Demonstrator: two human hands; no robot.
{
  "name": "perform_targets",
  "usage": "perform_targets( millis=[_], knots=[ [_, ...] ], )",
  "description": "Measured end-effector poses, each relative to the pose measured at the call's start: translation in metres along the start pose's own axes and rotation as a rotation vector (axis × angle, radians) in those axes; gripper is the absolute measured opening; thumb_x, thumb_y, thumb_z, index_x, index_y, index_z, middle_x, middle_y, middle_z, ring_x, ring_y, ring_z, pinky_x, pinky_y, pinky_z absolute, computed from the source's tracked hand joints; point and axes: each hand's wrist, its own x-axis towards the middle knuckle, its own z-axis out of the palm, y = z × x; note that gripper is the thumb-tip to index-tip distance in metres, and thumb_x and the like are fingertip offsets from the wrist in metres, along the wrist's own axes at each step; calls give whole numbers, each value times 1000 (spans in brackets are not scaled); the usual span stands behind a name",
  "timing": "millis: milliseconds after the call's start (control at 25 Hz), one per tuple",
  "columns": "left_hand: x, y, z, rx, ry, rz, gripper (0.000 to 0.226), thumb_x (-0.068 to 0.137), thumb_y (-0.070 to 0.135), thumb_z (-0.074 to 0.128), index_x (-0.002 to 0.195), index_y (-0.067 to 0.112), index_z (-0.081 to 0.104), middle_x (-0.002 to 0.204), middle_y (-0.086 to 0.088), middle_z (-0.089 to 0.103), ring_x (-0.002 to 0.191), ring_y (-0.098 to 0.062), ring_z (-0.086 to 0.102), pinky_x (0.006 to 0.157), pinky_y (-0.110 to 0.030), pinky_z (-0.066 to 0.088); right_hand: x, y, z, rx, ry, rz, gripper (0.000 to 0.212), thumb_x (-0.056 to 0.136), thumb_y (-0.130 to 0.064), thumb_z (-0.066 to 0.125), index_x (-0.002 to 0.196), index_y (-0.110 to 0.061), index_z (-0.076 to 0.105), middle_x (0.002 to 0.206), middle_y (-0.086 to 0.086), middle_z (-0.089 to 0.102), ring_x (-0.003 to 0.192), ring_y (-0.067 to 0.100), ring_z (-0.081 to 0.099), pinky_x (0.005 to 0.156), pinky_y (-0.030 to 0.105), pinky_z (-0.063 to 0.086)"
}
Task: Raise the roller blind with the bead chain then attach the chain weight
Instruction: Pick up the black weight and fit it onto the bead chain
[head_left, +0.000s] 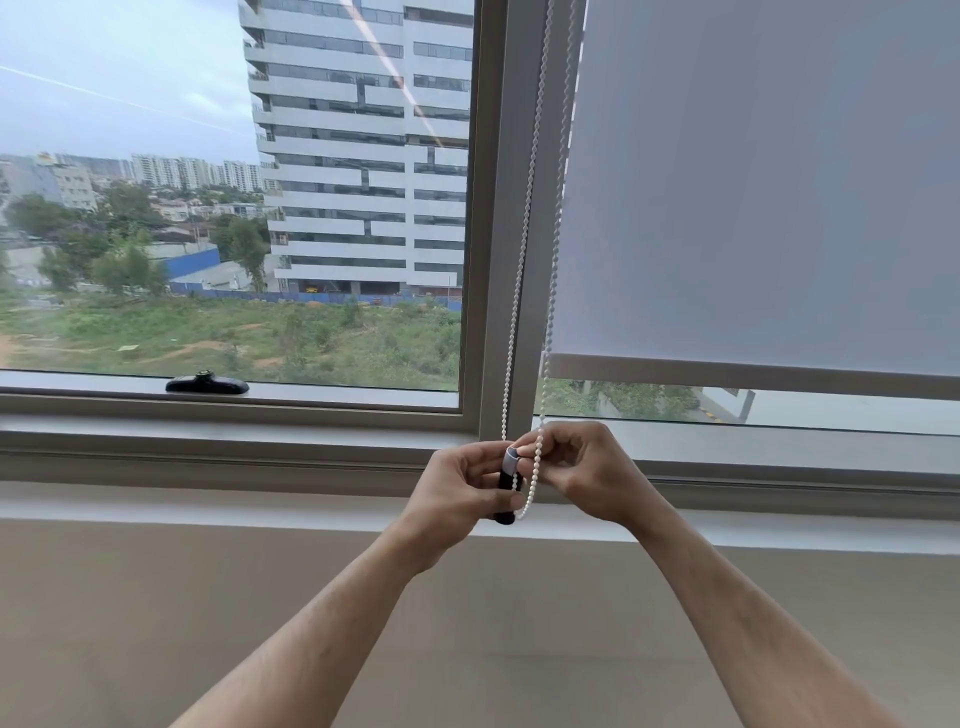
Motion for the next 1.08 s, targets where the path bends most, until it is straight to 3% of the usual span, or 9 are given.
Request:
perform_targets(
  millis=[80, 160, 280, 480, 640, 920, 1080],
  knots=[
    [-1, 0, 0, 0, 3, -13, 49, 71, -12, 73, 114, 12, 72, 89, -1, 75, 70, -14, 65, 62, -31, 54, 0, -2, -1, -19, -17, -1, 23, 80, 4, 76, 73, -18, 74, 95, 13, 76, 91, 27, 74, 85, 38, 60],
    [-2, 1, -1, 8, 4, -22, 50, 71, -12, 74, 115, 12, 71, 90, -1, 76, 70, -15, 66, 62, -32, 55, 0, -2, -2, -71, -34, -13, 6, 80, 3, 76, 81, -3, 74, 94, 11, 77, 88, 25, 74, 83, 37, 60],
    [-1, 3, 0, 1, 40, -50, 57, 72, -17, 72, 120, 13, 64, 92, -4, 77, 70, -15, 69, 62, -34, 57, 1, -5, 0, -119, -4, -14, 7, 79, -1, 78, 81, 2, 72, 88, 10, 77, 83, 25, 74, 80, 42, 60],
    [-2, 7, 2, -8, 77, -70, 61, 72, -18, 73, 120, 17, 61, 89, -4, 78, 72, -19, 69, 64, -37, 57, 3, -11, 0, -148, -21, -15, 5, 79, -4, 78, 77, -7, 75, 86, 9, 77, 82, 24, 74, 77, 42, 60],
    [0, 10, 2, 4, 80, -77, 62, 73, -21, 71, 124, 13, 60, 89, -6, 78, 82, -28, 65, 63, -38, 58, 5, -21, -7, -65, -115, -4, 41, 79, 2, 76, 66, -36, 70, 88, 0, 76, 87, 9, 74, 80, 24, 57],
    [-1, 11, 4, 45, 102, -84, 66, 68, -18, 76, 122, 16, 61, 87, -11, 73, 63, -17, 68, 61, -38, 59, 5, -19, -7, -149, -71, -48, 32, 76, -5, 81, 69, -33, 68, 83, -6, 75, 82, 10, 75, 80, 30, 61],
    [0, 11, 2, 71, 109, -80, 68, 68, -16, 78, 125, 18, 60, 88, -9, 76, 67, -21, 69, 68, -45, 58, 5, -20, -7, -94, -101, -47, 37, 78, 0, 78, 68, -34, 69, 89, -5, 75, 87, 11, 75, 83, 29, 60]
  ],
)
